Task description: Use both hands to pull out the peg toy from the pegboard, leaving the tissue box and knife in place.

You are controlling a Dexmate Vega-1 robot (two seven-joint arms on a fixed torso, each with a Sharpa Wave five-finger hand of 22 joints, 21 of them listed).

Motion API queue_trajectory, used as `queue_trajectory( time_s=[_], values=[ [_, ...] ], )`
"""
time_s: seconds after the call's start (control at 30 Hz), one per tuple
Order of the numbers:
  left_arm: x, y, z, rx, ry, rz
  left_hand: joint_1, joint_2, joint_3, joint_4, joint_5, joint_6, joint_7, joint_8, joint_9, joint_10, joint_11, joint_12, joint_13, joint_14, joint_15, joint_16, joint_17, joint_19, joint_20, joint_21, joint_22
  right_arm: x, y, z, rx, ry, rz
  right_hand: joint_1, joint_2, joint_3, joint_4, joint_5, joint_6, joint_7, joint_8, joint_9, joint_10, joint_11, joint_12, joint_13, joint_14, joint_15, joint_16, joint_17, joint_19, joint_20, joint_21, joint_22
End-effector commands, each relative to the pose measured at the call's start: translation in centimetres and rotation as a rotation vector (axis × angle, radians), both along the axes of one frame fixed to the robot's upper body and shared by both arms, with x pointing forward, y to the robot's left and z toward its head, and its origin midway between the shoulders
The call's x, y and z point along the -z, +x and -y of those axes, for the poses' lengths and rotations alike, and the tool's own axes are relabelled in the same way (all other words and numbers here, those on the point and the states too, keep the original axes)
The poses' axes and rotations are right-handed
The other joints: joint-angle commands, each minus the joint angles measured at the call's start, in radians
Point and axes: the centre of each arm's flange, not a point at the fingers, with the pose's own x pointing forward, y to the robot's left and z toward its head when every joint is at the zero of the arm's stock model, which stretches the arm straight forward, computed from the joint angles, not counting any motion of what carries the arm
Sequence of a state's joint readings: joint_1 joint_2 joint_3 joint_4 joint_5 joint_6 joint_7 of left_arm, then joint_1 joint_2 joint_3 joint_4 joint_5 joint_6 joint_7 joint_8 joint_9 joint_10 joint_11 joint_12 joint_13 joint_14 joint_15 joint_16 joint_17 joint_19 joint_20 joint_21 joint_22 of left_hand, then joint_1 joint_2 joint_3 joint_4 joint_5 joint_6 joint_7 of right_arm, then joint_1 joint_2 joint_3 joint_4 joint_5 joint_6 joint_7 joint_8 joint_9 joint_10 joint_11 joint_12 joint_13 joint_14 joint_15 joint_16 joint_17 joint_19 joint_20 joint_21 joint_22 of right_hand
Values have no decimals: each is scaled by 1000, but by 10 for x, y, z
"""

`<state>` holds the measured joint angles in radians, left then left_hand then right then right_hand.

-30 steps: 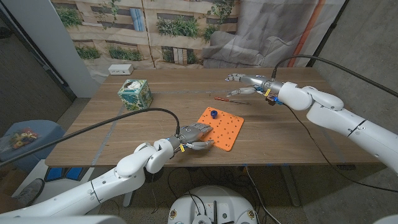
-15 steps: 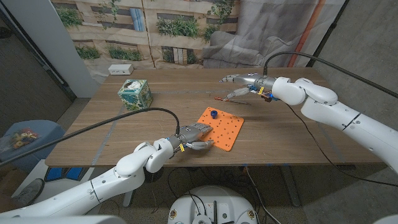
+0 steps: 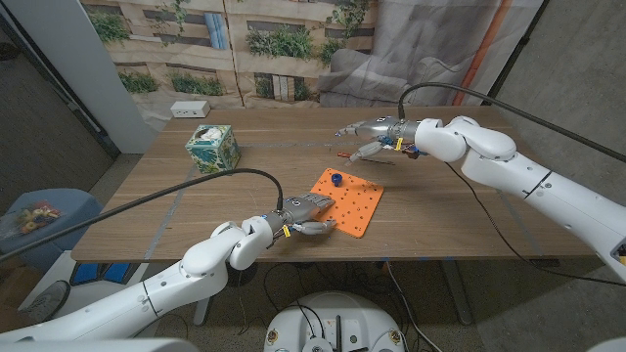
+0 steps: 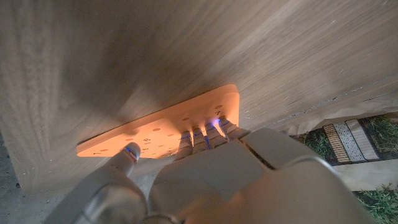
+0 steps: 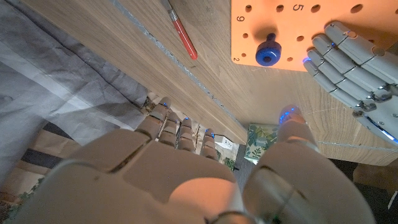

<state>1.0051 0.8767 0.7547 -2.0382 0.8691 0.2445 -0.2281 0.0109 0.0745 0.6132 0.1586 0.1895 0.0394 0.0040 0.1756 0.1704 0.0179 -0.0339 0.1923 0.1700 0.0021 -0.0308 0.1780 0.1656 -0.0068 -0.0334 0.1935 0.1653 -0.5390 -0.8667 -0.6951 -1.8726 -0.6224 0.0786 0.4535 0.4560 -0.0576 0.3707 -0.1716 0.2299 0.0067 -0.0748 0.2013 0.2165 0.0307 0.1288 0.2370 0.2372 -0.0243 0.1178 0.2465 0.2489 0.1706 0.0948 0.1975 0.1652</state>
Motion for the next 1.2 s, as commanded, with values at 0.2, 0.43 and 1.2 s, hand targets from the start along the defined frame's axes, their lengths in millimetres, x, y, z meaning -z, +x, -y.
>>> queue_trajectory(
  time_s=[0.2, 0.43, 1.2],
  values=[
    [1, 3, 3, 7, 3, -11, 12, 107, 13, -3, 9, 11, 1, 7, 2, 10, 1, 4, 3, 8, -6, 5, 3, 8, -101, 7, 4, 12, 10, -28, 68, -127, -3, 12, -6, 8, 3, 9, 30, 0, 23, 8, -2, 5, 5, 9, 4, 11, 1, 5, 12, 3, 2, 5],
    [0, 4, 3, 6, 3, -12, 14, 106, 17, -4, 9, 13, 2, 7, 2, 13, 3, 4, 3, 9, -4, 4, 3, 10, -100, 6, 4, 16, 13, -36, 114, -155, 4, 22, -7, 11, 1, 13, 56, 4, 37, 11, -3, 11, 5, 12, 3, 13, 1, 8, 15, 7, 1, 5],
    [0, 6, 2, 4, 2, -22, 17, 106, 30, -8, 7, 19, 7, 8, 2, 19, 4, 3, 3, 17, -2, 3, 3, 17, -98, 5, 4, 37, 24, -47, 186, -216, -18, 44, -15, 19, 0, 20, 112, -9, 70, 20, 1, 9, 7, 23, 12, 13, 6, 15, 36, 8, 3, 6]
  ],
)
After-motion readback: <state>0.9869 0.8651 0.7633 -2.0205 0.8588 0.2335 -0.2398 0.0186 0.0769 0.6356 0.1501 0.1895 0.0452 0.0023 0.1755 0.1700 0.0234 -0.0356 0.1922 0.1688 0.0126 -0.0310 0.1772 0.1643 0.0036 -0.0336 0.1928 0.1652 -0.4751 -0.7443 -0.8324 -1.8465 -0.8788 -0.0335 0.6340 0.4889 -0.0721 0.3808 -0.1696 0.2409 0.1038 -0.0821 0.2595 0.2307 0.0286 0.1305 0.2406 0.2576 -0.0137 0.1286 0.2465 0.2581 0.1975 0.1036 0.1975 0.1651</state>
